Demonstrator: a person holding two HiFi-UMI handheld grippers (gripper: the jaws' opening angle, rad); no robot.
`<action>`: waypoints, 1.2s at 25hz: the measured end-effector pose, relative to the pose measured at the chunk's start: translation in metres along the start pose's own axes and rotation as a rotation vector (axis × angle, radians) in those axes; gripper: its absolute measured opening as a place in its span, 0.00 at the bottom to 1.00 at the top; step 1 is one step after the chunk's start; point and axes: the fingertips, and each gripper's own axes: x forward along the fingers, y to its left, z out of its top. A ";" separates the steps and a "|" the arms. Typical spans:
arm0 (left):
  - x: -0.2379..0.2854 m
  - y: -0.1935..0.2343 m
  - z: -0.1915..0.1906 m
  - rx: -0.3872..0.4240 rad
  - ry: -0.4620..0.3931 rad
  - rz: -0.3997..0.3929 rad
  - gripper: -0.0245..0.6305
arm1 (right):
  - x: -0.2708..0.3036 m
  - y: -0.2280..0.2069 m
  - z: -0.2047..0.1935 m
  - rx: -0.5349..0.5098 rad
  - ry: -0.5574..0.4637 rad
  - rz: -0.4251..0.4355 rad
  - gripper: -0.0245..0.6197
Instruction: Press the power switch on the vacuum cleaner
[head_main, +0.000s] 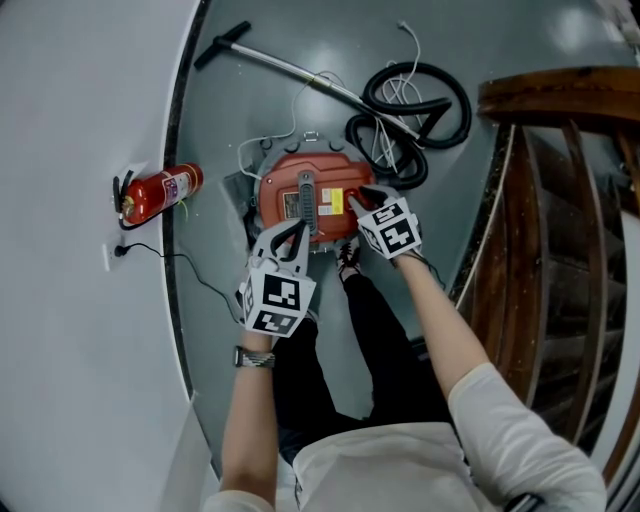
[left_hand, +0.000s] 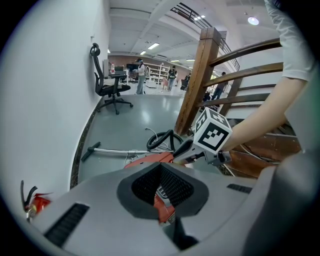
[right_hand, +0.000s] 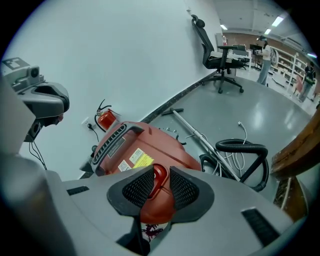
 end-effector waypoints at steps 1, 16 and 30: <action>0.000 0.000 0.000 0.000 -0.002 0.000 0.04 | -0.001 0.000 0.000 0.012 0.006 0.002 0.19; 0.003 -0.005 -0.003 -0.014 0.011 -0.006 0.04 | 0.002 -0.002 0.000 0.066 0.011 0.005 0.19; 0.003 -0.003 -0.004 -0.016 0.019 -0.010 0.04 | 0.004 -0.004 -0.002 0.164 -0.024 0.014 0.19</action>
